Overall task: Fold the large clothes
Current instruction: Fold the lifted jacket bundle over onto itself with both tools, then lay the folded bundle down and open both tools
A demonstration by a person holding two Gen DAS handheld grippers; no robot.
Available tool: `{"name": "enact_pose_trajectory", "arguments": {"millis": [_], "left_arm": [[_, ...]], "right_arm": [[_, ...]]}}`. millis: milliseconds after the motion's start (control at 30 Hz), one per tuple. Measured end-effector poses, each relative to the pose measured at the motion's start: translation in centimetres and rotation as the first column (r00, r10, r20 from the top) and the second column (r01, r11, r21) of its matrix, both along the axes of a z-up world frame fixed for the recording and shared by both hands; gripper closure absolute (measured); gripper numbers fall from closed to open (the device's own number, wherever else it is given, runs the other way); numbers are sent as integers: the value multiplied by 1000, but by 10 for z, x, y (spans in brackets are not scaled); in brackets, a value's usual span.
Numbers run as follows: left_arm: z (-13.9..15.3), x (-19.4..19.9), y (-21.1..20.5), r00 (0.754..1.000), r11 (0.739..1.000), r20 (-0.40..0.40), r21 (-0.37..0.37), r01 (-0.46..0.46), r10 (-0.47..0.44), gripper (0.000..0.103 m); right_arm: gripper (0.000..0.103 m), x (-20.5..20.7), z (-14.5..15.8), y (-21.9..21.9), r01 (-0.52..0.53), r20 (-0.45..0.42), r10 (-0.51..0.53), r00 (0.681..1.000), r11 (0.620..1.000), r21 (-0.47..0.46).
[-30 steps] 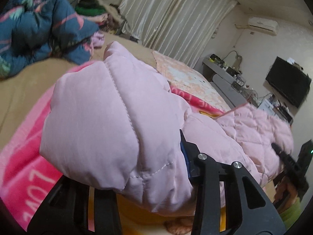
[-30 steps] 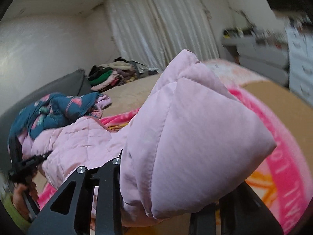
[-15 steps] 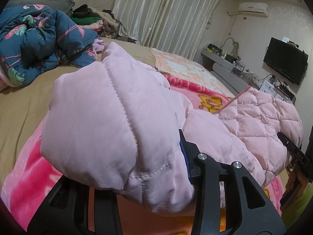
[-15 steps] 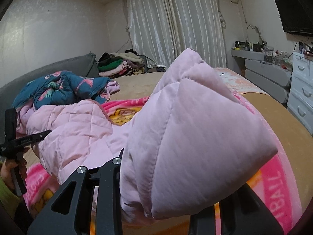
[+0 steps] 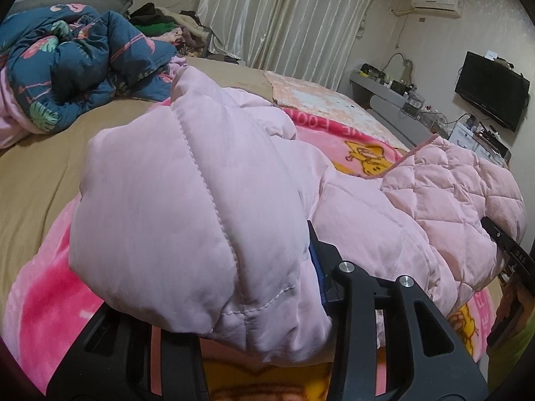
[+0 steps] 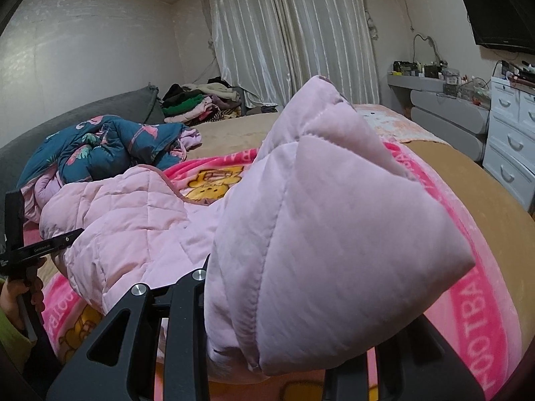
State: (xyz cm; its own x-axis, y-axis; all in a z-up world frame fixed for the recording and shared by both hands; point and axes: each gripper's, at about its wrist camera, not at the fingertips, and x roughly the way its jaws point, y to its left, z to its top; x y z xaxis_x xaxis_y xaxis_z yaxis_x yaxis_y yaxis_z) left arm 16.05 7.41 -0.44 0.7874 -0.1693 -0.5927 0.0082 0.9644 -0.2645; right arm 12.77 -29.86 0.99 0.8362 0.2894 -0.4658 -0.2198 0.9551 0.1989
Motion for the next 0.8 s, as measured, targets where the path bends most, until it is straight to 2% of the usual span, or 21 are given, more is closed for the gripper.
{"name": "enact_pose_trajectory", "arguments": {"millis": [367, 567, 667, 800], "left_arm": [[-11, -7, 2, 998, 1000, -51, 21, -24, 25, 67], [-20, -3, 4, 995, 999, -87, 18, -40, 41, 65], [-25, 0, 5, 993, 999, -109, 12, -48, 49, 63], [-34, 3, 7, 988, 998, -139, -1, -67, 67, 57]], "right_arm": [[72, -13, -25, -5, 55, -72, -54, 996, 998, 10], [67, -2, -50, -20, 128, -172, -114, 979, 989, 74], [62, 5, -63, -23, 165, -219, -139, 966, 981, 105], [50, 11, -79, -26, 202, -267, -160, 950, 970, 138]]}}
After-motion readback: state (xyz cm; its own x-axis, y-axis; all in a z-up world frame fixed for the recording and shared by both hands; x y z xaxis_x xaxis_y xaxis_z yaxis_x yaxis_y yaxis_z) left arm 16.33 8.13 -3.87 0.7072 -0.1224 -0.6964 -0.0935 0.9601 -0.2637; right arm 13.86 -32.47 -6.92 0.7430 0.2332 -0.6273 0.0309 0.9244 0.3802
